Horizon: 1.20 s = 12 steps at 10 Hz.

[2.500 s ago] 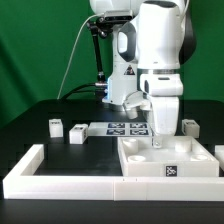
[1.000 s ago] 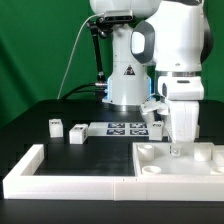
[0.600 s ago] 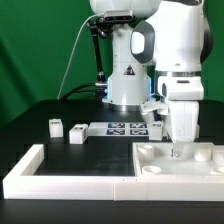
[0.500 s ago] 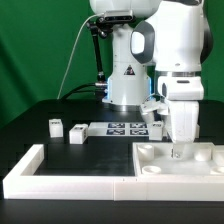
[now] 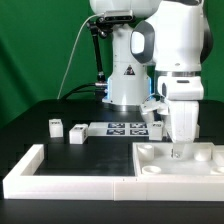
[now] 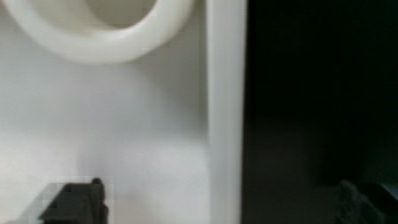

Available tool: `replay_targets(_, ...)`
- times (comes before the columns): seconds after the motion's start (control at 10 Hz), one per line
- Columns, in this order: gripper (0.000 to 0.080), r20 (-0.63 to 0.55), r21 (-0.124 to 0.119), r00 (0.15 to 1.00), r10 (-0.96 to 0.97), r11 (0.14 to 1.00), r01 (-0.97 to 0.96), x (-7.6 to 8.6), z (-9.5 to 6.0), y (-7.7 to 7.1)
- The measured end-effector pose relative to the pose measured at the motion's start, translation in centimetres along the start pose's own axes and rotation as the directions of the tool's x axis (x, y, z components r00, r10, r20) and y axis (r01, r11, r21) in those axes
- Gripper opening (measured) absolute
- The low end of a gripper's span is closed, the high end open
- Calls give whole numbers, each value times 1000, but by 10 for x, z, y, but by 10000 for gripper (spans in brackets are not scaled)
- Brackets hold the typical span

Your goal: Assemble one leg

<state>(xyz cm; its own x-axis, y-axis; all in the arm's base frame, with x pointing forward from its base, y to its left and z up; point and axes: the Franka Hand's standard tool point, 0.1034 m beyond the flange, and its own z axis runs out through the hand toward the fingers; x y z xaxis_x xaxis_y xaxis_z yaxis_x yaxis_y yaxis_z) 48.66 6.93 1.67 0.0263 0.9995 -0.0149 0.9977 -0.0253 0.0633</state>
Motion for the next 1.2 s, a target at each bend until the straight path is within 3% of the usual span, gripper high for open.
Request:
replay_targets(0.2, 649, 16, -3, 999, 30, 1000, -30, -1, -28, -13)
replay_targets(0.4, 649, 19, -13, 997, 81, 997, -81, 0, -47, -28)
replay_targets(0.6, 649, 18, -16, 991, 135, 991, -135, -1, -49, -30)
replay_targets(0.9, 649, 10, -16, 916, 401, 916, -400, -1, -49, -30)
replay_targets(1.1, 649, -6, -12, 782, 624, 782, -624, 7, -51, -40)
replay_targets(1.2, 649, -5, 5, 668, 744, 668, -744, 13, -46, -54)
